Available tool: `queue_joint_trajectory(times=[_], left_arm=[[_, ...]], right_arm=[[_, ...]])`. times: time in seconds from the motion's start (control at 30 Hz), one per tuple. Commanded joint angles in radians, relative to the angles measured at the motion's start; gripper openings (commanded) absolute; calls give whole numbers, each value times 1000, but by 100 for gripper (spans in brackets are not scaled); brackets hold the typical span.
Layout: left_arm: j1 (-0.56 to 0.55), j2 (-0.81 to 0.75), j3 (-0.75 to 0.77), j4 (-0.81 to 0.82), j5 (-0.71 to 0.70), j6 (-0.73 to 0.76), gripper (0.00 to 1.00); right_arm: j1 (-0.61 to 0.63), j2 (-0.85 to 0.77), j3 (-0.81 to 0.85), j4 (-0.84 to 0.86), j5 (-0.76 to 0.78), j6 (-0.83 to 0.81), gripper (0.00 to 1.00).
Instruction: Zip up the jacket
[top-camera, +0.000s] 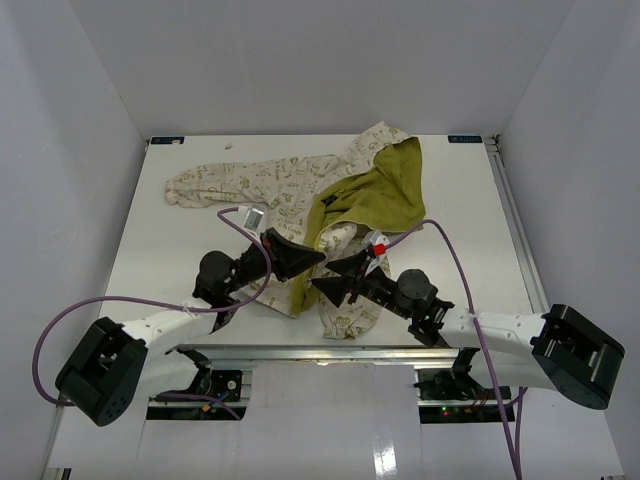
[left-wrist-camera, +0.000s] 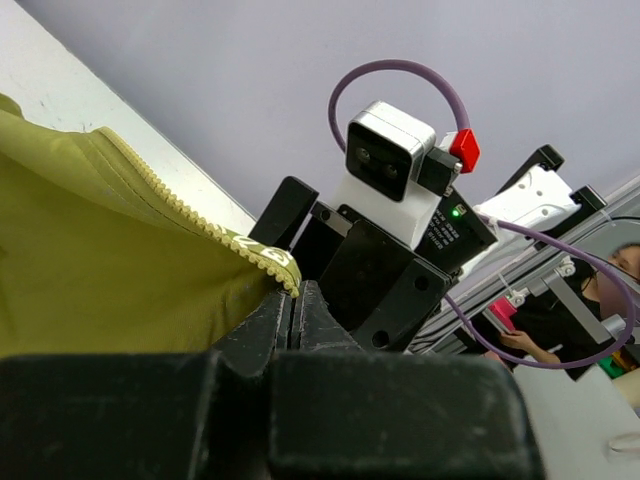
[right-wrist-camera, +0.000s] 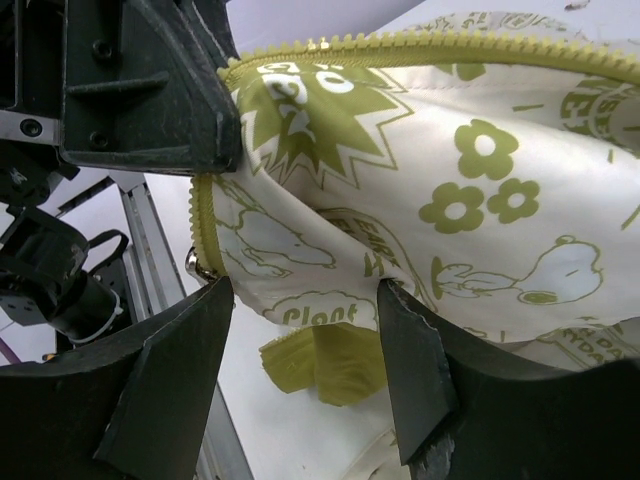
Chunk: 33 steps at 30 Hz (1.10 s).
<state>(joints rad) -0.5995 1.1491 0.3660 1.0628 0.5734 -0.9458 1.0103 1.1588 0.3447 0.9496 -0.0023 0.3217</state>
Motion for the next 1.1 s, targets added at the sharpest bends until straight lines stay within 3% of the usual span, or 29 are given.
queue_joint_trajectory(times=[0.0,0.1,0.37,1.07], left_arm=[[-9,10,-7,99,32,-37,0],[-10,22,-10,126,33,-43,0],[-11,58,-2,182,57,-61,0],[-11,23,6,154,36,-49,0]], right_arm=[[5,-4,10,104,28,2,62],[5,7,16,121,-13,3,52],[5,28,1,186,-79,9,39],[6,53,-21,184,-90,14,36]])
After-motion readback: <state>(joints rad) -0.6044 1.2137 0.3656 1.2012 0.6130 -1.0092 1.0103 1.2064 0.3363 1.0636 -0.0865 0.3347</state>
